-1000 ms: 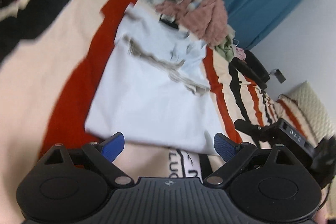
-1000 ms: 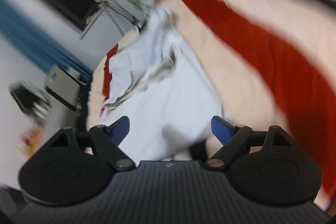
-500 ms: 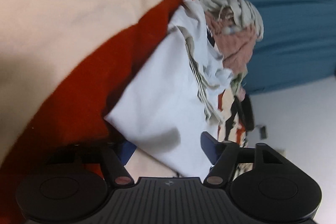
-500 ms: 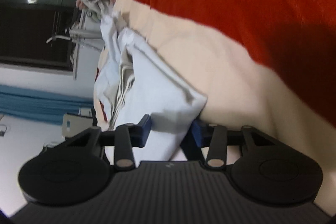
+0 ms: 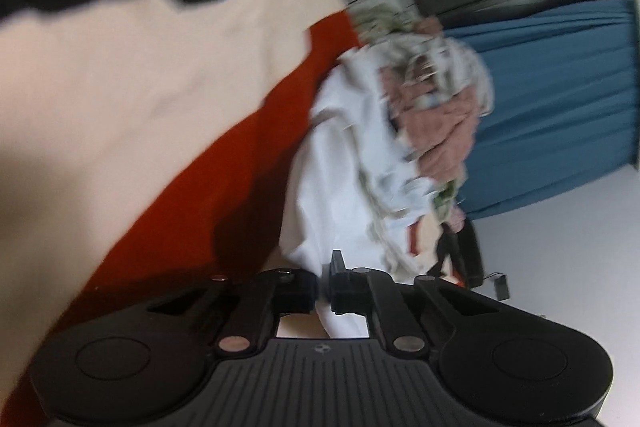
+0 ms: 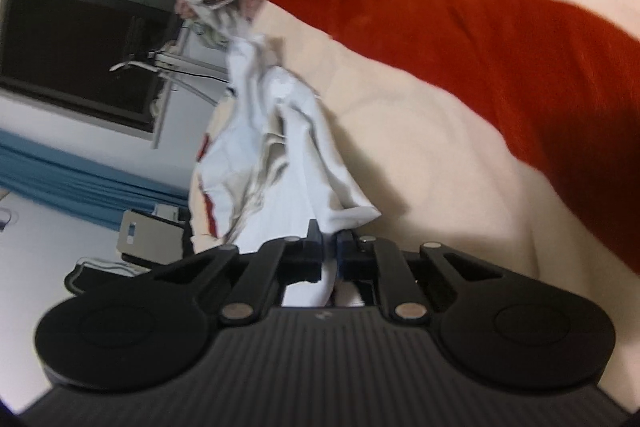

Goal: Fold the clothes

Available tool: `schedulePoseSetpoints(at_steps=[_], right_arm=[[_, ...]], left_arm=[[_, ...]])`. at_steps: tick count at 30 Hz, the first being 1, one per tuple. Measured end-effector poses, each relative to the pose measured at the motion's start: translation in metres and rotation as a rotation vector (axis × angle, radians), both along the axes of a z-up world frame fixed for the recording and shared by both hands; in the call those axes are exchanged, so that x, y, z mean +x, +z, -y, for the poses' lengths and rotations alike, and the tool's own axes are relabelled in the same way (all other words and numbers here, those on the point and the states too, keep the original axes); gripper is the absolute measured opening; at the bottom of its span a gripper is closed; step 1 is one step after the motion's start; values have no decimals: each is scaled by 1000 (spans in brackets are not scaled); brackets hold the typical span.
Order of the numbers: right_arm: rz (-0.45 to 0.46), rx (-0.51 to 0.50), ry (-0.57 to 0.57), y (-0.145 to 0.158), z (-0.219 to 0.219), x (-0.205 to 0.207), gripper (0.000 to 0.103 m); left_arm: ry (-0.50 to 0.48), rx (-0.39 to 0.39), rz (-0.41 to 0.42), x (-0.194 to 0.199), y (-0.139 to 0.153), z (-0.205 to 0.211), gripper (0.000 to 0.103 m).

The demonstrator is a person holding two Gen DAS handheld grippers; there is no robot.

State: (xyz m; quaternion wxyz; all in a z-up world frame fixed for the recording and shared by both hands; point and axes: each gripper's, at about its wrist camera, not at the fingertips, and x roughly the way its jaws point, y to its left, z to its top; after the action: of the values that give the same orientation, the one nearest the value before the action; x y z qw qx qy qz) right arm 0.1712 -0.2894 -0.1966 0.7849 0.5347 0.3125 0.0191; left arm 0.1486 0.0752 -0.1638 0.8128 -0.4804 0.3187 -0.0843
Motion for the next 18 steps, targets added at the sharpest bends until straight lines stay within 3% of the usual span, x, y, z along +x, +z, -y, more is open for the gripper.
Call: schedulePoseSetpoints(at_steps=[4,11,14,18], right_arm=[[64,-23,7,15,4,-13,7],[194,-55,23,48,11,-48,7],[236,-87,32,58,8,-66,7],[211,-93,57,53,3,-74,7]], left_arm=[[4,46,102,-18,26,1,4],[-6,53,239,-69,70,-1,2],[-25,49,233,-94,70,0,2],[-42,29,179,-112,61,0,2]])
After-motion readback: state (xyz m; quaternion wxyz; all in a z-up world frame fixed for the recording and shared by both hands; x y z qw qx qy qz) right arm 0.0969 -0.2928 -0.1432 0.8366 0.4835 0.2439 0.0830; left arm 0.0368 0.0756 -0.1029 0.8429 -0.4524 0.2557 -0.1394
